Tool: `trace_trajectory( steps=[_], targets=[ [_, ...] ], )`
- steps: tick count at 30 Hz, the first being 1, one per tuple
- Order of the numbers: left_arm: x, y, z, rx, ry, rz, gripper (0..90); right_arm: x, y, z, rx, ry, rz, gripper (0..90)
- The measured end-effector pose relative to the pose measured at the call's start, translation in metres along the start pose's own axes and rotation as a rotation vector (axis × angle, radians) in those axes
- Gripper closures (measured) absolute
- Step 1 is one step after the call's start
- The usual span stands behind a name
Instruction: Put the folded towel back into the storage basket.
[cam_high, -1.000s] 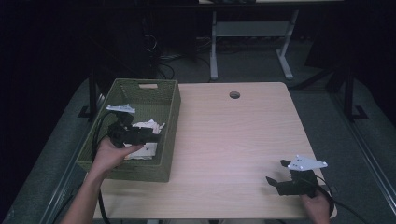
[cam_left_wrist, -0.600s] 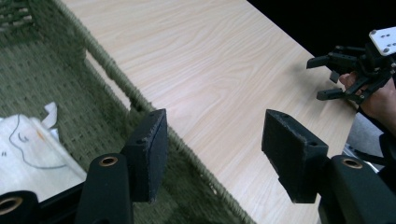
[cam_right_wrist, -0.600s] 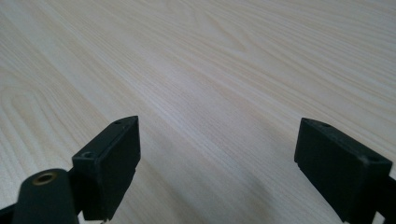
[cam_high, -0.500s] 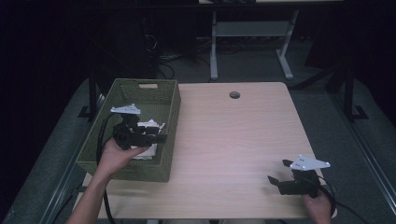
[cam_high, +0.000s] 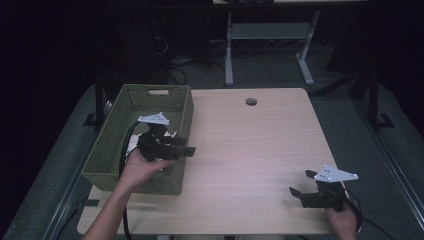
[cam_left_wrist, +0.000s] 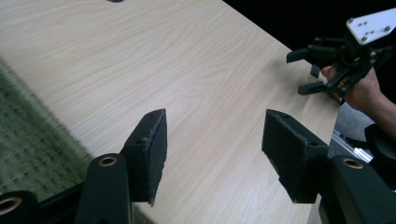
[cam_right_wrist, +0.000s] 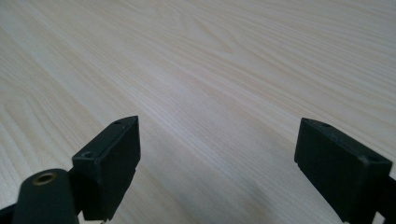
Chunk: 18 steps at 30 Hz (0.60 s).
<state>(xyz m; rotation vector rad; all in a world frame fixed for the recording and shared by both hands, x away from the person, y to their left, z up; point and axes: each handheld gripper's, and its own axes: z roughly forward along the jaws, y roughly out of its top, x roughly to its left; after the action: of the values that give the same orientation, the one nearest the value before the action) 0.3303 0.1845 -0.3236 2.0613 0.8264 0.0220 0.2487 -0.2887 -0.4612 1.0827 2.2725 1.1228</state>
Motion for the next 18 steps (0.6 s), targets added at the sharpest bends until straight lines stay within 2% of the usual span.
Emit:
trace_trajectory(
  steps=[9,13,18],
  targets=[
    [-0.017,0.010,0.024,0.018,-0.023,0.029,40.9,0.001,0.001,-0.001,0.004,0.004,-0.011,14.0],
    [-0.026,0.012,0.034,0.024,-0.037,0.048,41.0,0.000,0.003,-0.002,-0.006,0.007,-0.024,14.0],
    [-0.034,0.011,0.047,0.031,-0.045,0.051,41.0,-0.002,0.002,-0.003,-0.001,0.018,-0.027,13.9]
  ],
)
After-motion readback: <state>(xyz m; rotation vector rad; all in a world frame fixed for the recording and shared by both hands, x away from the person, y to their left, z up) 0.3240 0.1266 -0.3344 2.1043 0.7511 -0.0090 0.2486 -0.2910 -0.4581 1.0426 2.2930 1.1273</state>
